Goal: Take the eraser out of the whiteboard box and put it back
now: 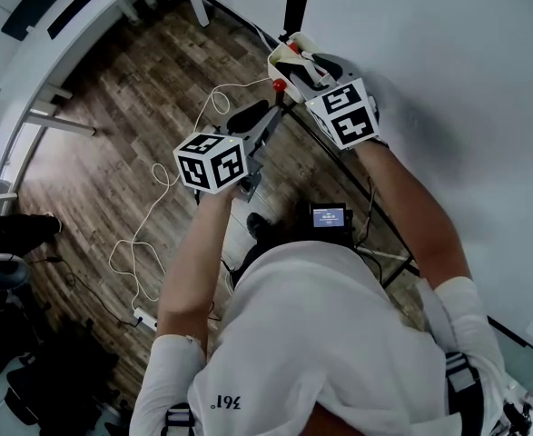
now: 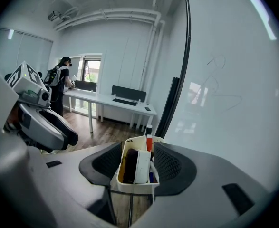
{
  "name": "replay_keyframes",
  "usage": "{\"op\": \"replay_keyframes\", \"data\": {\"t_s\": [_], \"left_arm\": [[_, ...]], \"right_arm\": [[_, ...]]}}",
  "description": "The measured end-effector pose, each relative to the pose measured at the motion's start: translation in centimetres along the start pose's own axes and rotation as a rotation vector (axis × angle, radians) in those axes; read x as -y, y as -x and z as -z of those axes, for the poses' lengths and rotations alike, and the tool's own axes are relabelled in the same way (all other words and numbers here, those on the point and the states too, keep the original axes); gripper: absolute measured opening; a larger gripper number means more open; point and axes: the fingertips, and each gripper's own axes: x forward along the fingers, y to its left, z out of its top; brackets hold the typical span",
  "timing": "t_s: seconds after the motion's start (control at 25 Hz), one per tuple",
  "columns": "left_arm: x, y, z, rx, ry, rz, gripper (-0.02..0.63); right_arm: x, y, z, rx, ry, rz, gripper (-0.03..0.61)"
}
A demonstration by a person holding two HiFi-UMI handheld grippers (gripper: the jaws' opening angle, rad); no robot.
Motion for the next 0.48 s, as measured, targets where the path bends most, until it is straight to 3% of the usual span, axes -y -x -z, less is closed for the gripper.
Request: {"op": "replay_keyframes", "data": {"t_s": [0.48], "left_arm": [[1.6,1.5,-3.7,0.106,-0.039,0.014,0.118]], "right_arm": [[0.0,3.6,-2.3,0.097,-0.03,0.0,0.212]]}}
